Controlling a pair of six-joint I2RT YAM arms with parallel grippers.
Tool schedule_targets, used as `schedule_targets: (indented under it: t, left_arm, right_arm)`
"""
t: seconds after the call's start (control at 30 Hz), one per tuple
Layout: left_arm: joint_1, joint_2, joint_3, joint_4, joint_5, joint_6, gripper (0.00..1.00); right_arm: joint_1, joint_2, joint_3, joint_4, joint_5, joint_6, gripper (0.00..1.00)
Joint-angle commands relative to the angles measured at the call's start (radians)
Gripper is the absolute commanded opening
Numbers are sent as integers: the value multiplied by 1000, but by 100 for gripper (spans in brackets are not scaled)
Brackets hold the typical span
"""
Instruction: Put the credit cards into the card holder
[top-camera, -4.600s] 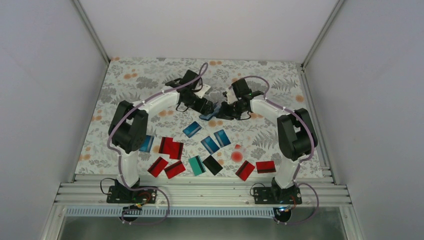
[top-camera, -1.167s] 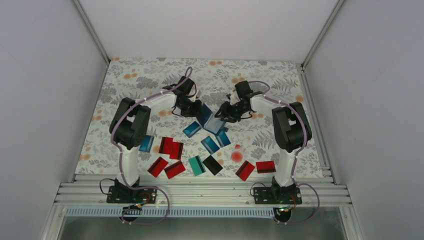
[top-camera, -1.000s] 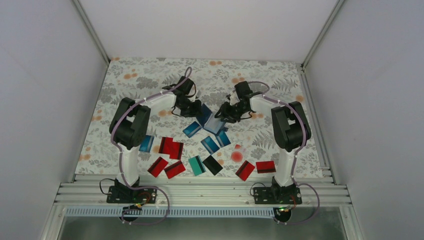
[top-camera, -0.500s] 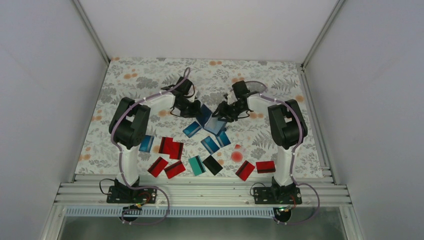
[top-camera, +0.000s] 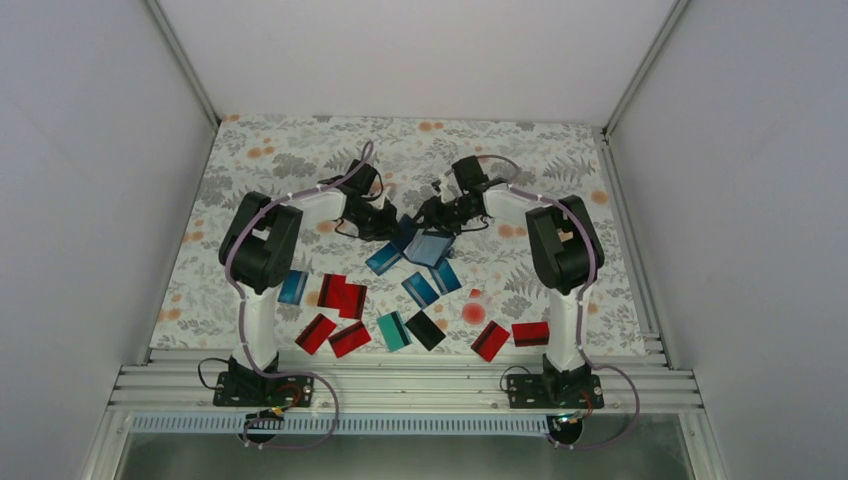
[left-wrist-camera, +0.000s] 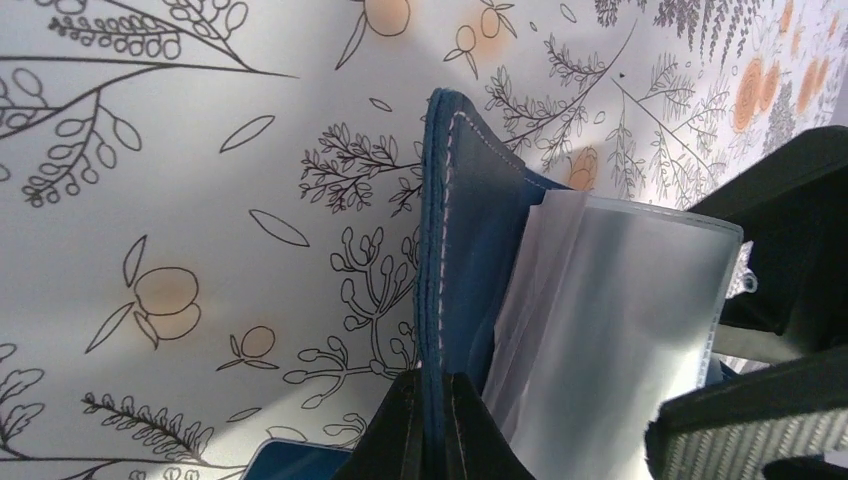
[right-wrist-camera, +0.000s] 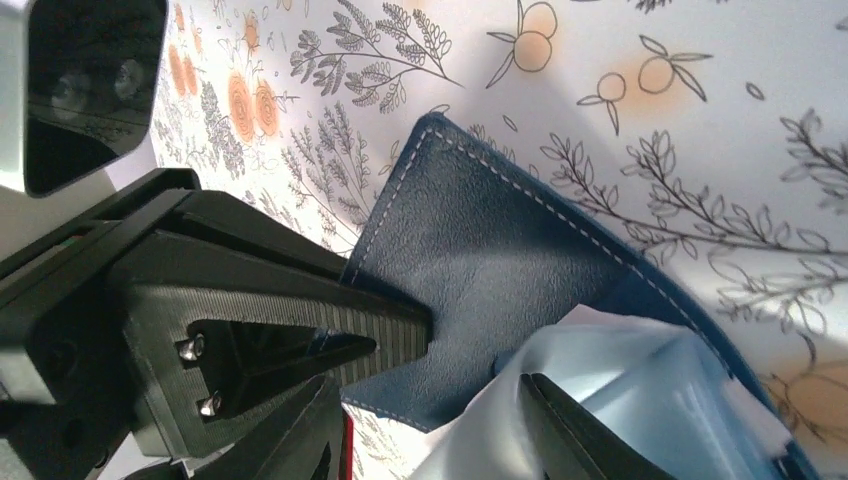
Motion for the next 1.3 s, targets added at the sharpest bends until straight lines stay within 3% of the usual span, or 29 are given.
schedule_targets:
  t: [0.0,0.2,0.27,0.73,1.0,1.27]
  left_arm:
    - [12,17,-23,33,47,-20,2]
    - [18,11,-34,46,65,-17,4]
    - [19,2,-40,52,69,-16,9]
    - [54,-202,-108,-25,-76,109,69]
    - [54,-331,-222,-58,-161,267,72]
    - [26,-404,-285,-20,-133,248,70]
  right_arm:
    - [14,48,54,18,-35,-21,45]
    - [16,97,80,34,-58,-31,46]
    - [15,109,83,42,-67,-35,46]
    - [12,187,125,-15,-46,-148,50]
    - [14,189,161,-51,-97,-238,50]
    - [20,112,148,-119,-36,-285,51]
